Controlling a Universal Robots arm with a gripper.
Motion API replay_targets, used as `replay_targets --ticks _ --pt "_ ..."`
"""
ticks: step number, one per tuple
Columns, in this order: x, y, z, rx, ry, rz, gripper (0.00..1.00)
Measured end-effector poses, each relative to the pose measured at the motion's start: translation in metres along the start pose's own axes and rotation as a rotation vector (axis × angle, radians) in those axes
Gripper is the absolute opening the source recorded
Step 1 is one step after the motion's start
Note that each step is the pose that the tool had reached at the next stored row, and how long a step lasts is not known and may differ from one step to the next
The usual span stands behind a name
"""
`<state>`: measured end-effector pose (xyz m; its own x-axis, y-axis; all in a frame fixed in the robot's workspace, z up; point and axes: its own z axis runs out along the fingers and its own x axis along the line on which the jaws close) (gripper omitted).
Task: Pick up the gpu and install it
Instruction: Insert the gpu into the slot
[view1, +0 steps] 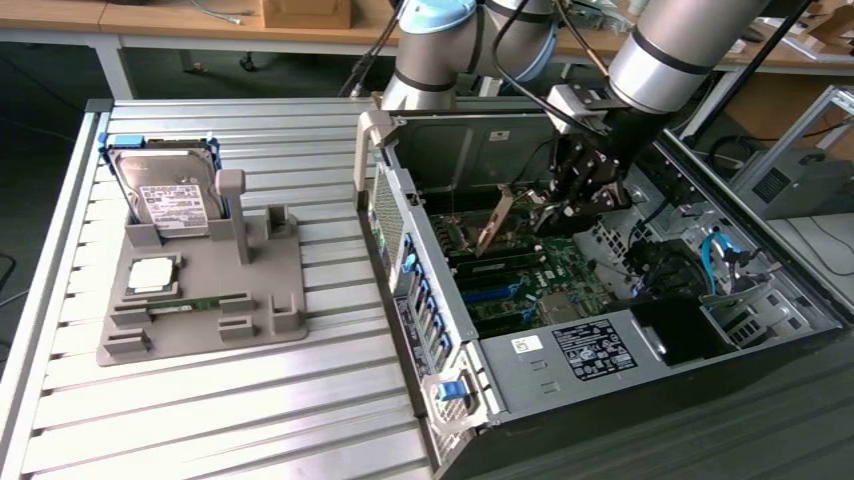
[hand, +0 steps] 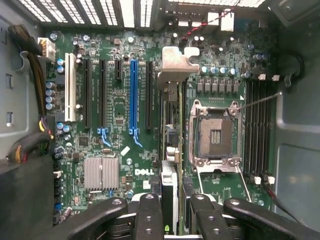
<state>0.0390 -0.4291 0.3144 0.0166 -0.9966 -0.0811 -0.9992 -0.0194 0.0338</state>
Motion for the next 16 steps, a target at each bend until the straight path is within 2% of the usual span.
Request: replay_targets --ticks 16 --pt "0.0043 0.0077 0.0017 0.0001 0.0 0.0 0.27"
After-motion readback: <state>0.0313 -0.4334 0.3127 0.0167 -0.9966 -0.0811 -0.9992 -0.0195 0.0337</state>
